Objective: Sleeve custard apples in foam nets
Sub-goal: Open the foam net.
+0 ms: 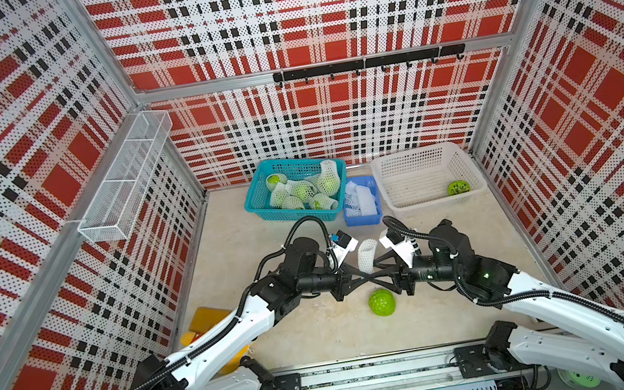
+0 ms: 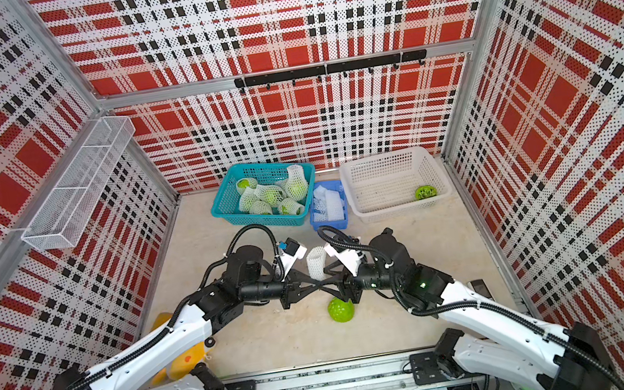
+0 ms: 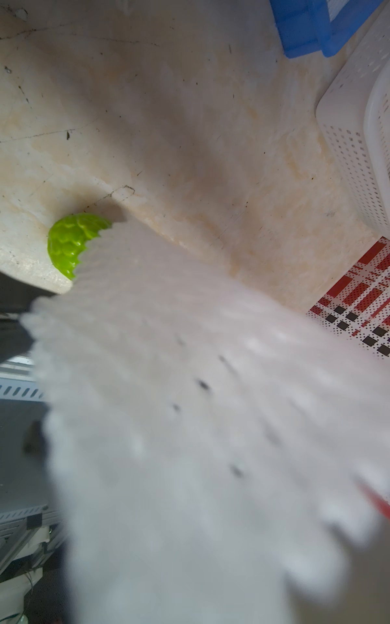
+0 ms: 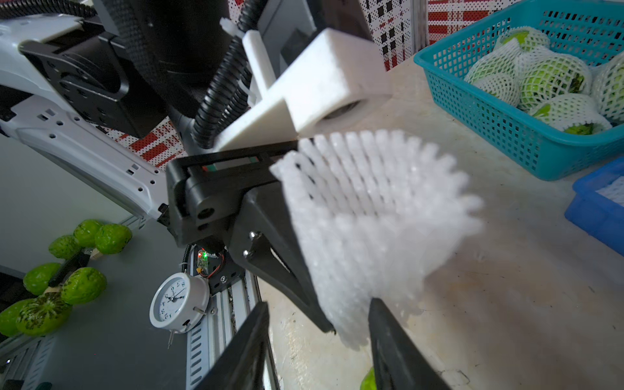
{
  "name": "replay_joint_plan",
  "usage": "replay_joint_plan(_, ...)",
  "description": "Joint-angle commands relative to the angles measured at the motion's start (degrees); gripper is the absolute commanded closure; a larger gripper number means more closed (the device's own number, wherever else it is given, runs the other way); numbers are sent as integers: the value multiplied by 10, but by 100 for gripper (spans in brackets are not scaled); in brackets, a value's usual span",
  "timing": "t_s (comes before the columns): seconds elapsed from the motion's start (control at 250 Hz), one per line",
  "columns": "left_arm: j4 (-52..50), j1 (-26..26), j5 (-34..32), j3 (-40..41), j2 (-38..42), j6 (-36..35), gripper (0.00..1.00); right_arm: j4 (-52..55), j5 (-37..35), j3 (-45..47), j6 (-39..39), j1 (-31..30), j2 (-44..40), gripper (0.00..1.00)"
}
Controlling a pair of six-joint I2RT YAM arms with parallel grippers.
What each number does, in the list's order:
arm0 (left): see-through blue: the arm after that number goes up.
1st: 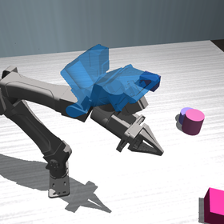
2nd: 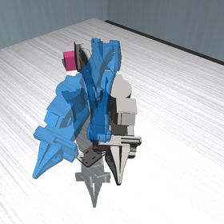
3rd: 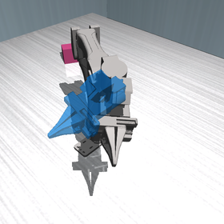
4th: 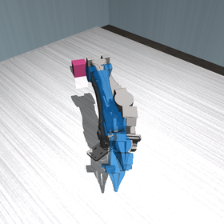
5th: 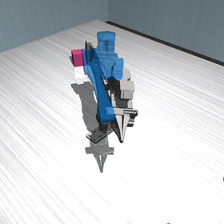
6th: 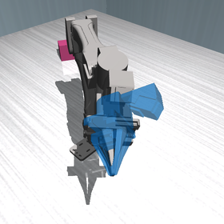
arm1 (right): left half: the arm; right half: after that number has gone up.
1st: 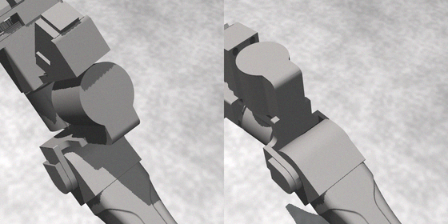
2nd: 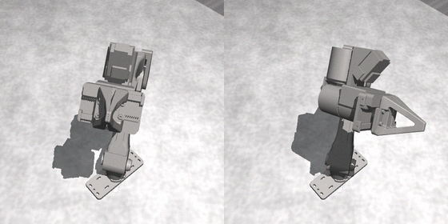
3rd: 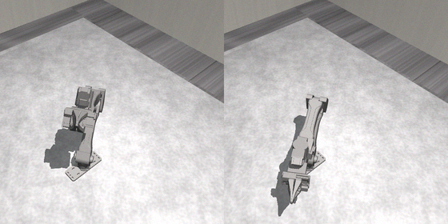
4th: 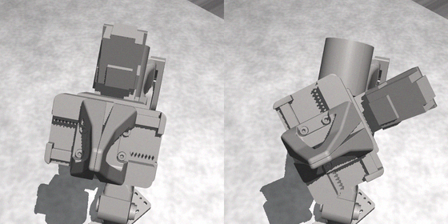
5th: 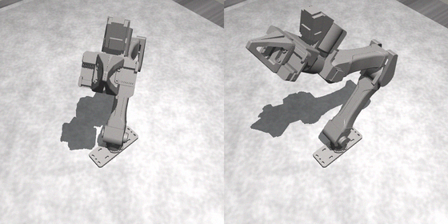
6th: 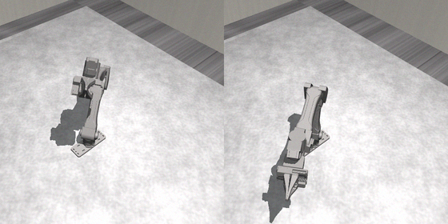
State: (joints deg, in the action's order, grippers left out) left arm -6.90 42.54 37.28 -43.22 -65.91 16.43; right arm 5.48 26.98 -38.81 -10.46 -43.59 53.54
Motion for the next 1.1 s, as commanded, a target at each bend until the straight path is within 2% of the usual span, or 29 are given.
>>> replay_joint_plan(0.0, 23, 3, 1, -1, 3, 13, 93, -30, -16, 7, 2, 9, -13, 56)
replay_joint_plan(0.16, 30, 4, -3, 0, 4, 18, 93, -32, -31, 5, -4, 12, 1, 59)
replay_joint_plan(0.456, 36, 5, -9, 2, 1, 26, 93, -55, -13, 4, -6, 12, 21, 62)
replay_joint_plan(0.652, 36, 8, -10, 2, 2, 26, 93, -65, -22, 7, -10, 12, 23, 71)
replay_joint_plan(0.884, 37, 9, -18, 2, 6, 27, 92, -68, -27, 8, -11, 13, 26, 89)
replay_joint_plan(0.98, 37, 10, -30, 4, 13, 26, 83, -59, -36, 7, -8, 15, 17, 94)
replay_joint_plan(1.096, 35, 4, -39, 15, 32, 24, 62, -35, -37, 5, 0, 26, -1, 100)
